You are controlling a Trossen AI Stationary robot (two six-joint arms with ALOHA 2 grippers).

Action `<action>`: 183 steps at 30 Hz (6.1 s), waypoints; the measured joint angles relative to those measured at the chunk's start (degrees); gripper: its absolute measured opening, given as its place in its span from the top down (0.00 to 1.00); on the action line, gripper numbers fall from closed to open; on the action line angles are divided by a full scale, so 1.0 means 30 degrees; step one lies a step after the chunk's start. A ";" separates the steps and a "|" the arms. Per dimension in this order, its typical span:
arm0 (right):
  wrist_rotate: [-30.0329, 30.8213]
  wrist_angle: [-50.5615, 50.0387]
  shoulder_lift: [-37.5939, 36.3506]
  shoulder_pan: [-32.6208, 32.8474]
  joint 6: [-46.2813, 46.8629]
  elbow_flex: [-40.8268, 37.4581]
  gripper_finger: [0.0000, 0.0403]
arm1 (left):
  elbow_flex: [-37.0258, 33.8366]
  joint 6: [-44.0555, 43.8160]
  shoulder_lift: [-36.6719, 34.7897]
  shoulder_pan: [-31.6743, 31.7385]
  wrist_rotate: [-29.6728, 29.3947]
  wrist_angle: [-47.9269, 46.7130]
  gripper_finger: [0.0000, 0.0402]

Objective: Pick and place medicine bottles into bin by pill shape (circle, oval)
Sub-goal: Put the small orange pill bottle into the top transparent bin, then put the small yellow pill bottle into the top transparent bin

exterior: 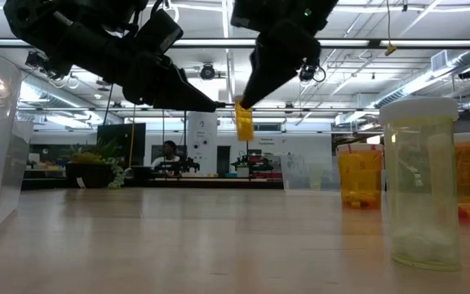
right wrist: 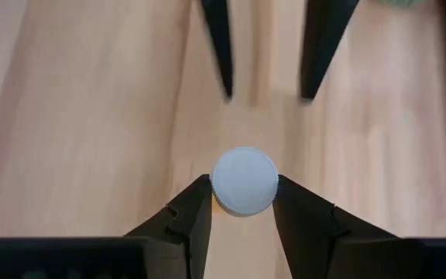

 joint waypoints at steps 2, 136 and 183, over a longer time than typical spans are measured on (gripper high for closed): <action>-0.0711 -0.0784 0.0000 -0.0309 0.0194 0.0000 0.66 | 0.0000 0.0000 0.0000 0.0000 -0.0129 -0.0044 0.56; 0.0158 0.5794 -0.8233 -1.2156 0.7051 -1.3923 0.66 | -0.0437 0.3094 -0.0015 0.0000 -0.1196 0.0859 0.79; -0.0993 0.4803 -0.8233 -0.5090 0.6039 -0.9365 0.50 | -0.0430 0.2951 -0.0007 0.0007 -0.1198 0.0619 0.79</action>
